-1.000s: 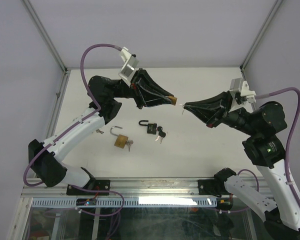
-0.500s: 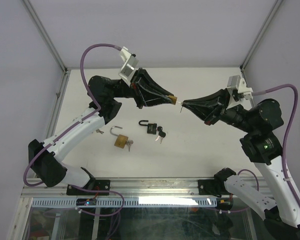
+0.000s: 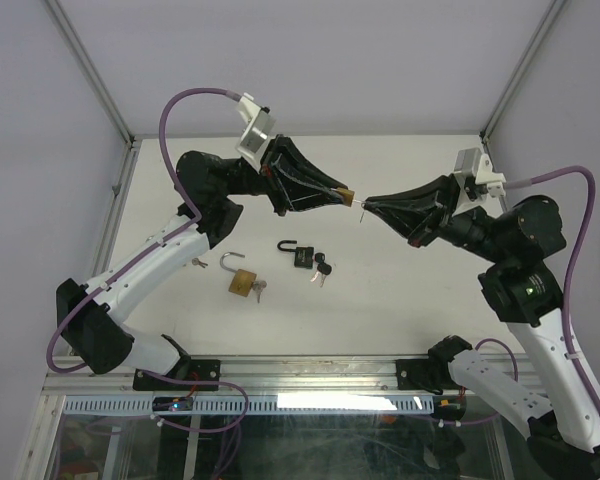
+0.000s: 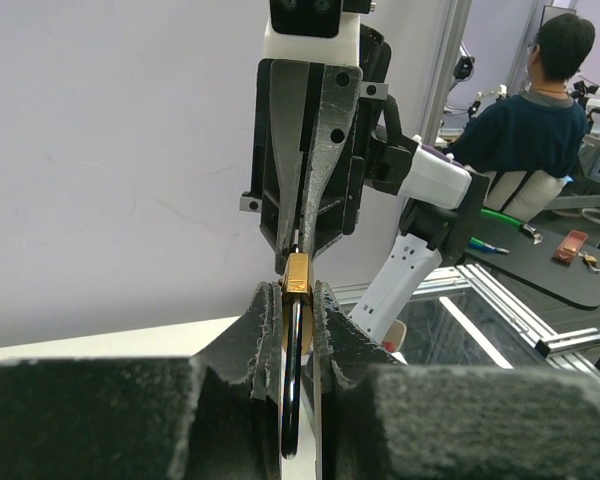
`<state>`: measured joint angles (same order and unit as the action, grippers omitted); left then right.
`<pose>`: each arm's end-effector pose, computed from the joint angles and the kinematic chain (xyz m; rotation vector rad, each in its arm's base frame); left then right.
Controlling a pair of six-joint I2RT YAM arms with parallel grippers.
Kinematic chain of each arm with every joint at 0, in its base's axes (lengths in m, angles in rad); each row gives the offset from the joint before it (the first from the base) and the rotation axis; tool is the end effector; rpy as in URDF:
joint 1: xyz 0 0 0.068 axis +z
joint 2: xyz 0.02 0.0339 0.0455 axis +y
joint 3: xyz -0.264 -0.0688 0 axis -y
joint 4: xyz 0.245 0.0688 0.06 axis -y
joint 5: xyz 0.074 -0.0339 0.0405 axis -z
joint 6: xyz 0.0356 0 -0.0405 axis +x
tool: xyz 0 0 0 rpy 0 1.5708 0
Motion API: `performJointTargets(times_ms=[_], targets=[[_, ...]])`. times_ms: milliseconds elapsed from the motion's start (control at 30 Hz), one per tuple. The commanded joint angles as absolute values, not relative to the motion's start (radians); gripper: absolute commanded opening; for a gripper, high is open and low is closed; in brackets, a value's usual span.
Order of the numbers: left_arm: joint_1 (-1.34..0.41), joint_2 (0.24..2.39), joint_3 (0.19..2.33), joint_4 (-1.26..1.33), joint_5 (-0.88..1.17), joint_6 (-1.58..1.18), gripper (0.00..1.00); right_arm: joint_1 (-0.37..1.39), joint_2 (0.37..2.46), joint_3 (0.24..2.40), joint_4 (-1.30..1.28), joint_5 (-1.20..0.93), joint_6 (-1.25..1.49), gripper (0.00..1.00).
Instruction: Unlock with the key
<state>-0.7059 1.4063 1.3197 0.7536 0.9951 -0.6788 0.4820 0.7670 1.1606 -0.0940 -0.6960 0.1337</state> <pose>0.2085 -0.2170 0.4703 1.0622 0.9238 -1.6258 0.1046 0.0805 0.4760 -0.8305 1.1363 0.9554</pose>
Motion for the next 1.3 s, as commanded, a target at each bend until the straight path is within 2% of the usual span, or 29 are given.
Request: performJointTargets(times_ms=[0, 133, 300, 567, 767, 967, 1033, 1167, 1267], targets=[[-0.728, 1.391, 1.329, 0.714, 0.967, -0.596, 0.0, 0.479, 0.795, 1.178, -0.063, -0.722, 0.132, 0.0], [-0.734, 1.388, 1.316, 0.596, 0.945, -0.479, 0.0, 0.48, 0.821, 1.214, -0.122, -0.78, 0.084, 0.0], [-0.736, 1.387, 1.269, 0.68, 0.95, -0.482, 0.0, 0.479, 0.85, 1.194, -0.079, -0.893, 0.13, 0.0], [-0.777, 1.417, 1.282, 0.639, 0.986, -0.428, 0.0, 0.48, 0.864, 1.181, -0.02, -0.883, 0.097, 0.0], [-0.776, 1.409, 1.288, 0.446, 0.973, -0.309, 0.0, 0.479, 0.856, 1.271, -0.184, -0.872, -0.065, 0.0], [-0.775, 1.395, 1.287, 0.38, 0.984, -0.225, 0.0, 0.479, 0.879, 1.368, -0.379, -0.916, -0.157, 0.0], [-0.775, 1.391, 1.281, 0.412, 0.987, -0.239, 0.0, 0.478, 0.878, 1.35, -0.35, -0.923, -0.139, 0.0], [-0.763, 1.378, 1.221, 0.708, 0.916, -0.491, 0.0, 0.48, 0.844, 1.255, -0.262, -0.889, -0.068, 0.0], [-0.753, 1.371, 1.233, 0.705, 0.911, -0.519, 0.0, 0.478, 0.764, 1.18, -0.234, -0.812, -0.065, 0.0]])
